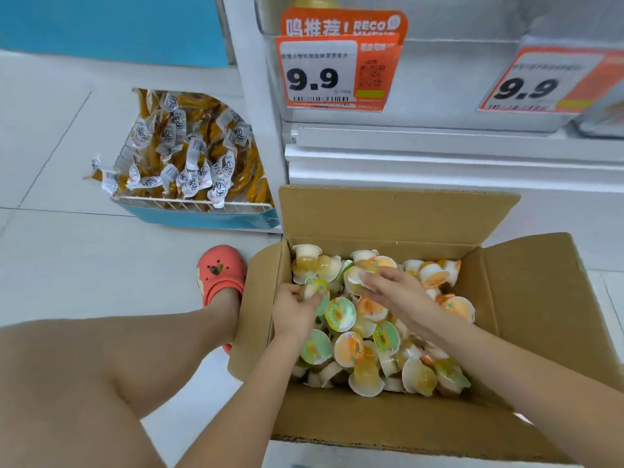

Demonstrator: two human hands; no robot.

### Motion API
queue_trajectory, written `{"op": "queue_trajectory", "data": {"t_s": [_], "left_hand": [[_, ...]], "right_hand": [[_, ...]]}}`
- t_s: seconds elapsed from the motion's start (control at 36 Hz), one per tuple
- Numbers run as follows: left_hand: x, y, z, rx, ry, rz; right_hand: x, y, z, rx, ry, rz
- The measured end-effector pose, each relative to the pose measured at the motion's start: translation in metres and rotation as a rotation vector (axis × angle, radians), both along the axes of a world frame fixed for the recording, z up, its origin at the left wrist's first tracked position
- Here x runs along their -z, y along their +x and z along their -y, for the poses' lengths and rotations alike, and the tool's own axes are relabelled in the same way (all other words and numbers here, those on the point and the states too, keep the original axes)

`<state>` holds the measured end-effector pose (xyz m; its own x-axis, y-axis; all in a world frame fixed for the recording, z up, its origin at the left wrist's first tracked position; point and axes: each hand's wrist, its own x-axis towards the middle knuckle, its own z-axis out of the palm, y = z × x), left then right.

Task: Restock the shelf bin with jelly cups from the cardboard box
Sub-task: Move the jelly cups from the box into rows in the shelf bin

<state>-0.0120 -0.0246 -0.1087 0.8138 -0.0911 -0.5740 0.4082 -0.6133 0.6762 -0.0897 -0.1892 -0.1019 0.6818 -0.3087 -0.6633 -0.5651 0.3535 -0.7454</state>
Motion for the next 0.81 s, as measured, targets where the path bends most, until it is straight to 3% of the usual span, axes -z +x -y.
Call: {"op": "queue_trajectory", "data": {"t_s": [0.06,0.14,0.19,0.28,0.39,0.47,0.58,0.81], "left_hand": [[-0.029,0.006,0.009,-0.058,-0.137,-0.029],[-0.083,0.014,0.029,-0.094,-0.484,-0.323],[-0.123,0.018,0.044,0.013,-0.52,-0.415],[-0.174,0.019,0.061,0.196,-0.494,-0.391],[-0.216,0.018,0.077,0.299,-0.677,-0.492],[-0.23,0.018,0.078,0.309,-0.883,-0.633],[-0.239,0.015,0.082,0.243,-1.064,-0.667],[-0.235,0.014,0.08,0.222,-1.132,-0.736]], "right_hand": [[-0.024,0.005,0.009,-0.036,0.033,0.055],[-0.07,0.01,0.022,-0.056,0.006,0.18],[-0.112,0.011,0.03,-0.124,-0.123,0.278],[-0.168,0.007,0.044,-0.21,-0.372,0.41],[-0.207,-0.006,0.054,-0.243,-0.502,0.547],[-0.22,-0.011,0.055,-0.25,-0.51,0.606],[-0.238,-0.012,0.06,-0.274,-0.515,0.654],[-0.248,-0.014,0.064,-0.424,-0.562,0.637]]}}
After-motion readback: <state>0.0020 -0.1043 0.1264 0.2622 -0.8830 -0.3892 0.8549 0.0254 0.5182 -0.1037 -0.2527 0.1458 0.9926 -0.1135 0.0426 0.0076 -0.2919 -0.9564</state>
